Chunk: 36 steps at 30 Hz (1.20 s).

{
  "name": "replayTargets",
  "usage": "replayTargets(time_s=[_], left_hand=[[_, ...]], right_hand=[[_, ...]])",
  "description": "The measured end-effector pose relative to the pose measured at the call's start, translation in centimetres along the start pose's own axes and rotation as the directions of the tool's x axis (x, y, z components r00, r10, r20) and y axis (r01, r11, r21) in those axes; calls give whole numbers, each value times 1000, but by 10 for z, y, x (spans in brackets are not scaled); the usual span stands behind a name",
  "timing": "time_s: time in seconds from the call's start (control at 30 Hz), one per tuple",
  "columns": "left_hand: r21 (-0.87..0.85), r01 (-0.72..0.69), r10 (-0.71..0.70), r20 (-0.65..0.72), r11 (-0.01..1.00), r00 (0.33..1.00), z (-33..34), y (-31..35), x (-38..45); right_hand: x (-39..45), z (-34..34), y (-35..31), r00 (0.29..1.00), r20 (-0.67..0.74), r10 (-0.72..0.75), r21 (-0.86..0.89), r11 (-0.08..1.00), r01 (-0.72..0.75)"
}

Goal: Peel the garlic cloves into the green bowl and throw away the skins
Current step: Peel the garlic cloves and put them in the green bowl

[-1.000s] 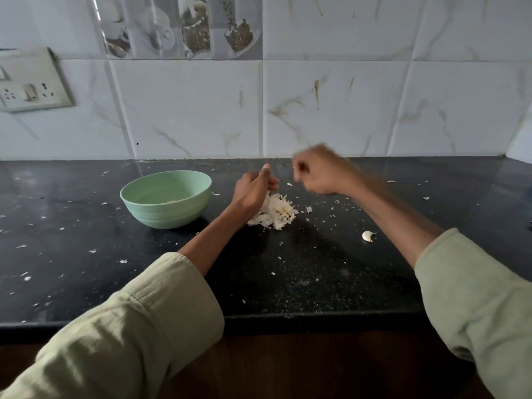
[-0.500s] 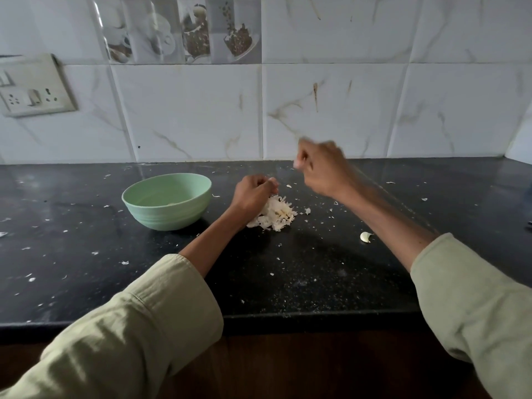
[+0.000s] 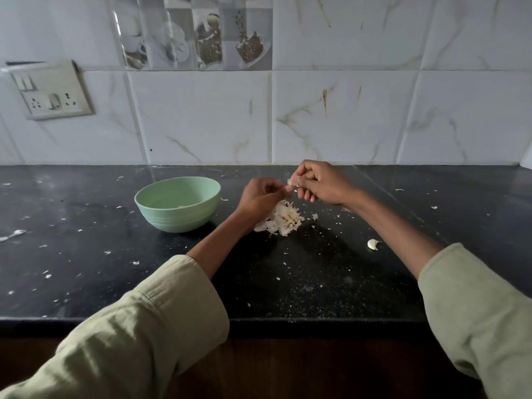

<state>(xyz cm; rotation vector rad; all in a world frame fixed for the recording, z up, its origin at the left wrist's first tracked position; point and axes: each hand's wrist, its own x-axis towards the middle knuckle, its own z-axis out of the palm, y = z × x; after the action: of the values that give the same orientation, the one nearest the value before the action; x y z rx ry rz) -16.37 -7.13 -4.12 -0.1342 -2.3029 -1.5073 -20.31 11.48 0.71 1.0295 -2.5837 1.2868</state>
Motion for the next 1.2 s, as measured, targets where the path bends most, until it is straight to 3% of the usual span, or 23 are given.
replayTargets(time_s=[0.17,0.63,0.9,1.2], left_hand=[[-112,-6,6,-1,994,1000,-2,5,-4],[-205,57,-56,12,977,998,-5,4,-3],[-218,3,2,23,976,1000,-2,9,-7],[-144,44,-48,-21,989,999,-5,5,-5]], right_hand=[[0,6,3,999,37,21,13,1000,-21],[0,-3,1,999,33,7,-39,999,-6],[0,-5,2,1000,7,-1,-54,999,1],[-3,-1,3,1000,11,6,43,999,-7]])
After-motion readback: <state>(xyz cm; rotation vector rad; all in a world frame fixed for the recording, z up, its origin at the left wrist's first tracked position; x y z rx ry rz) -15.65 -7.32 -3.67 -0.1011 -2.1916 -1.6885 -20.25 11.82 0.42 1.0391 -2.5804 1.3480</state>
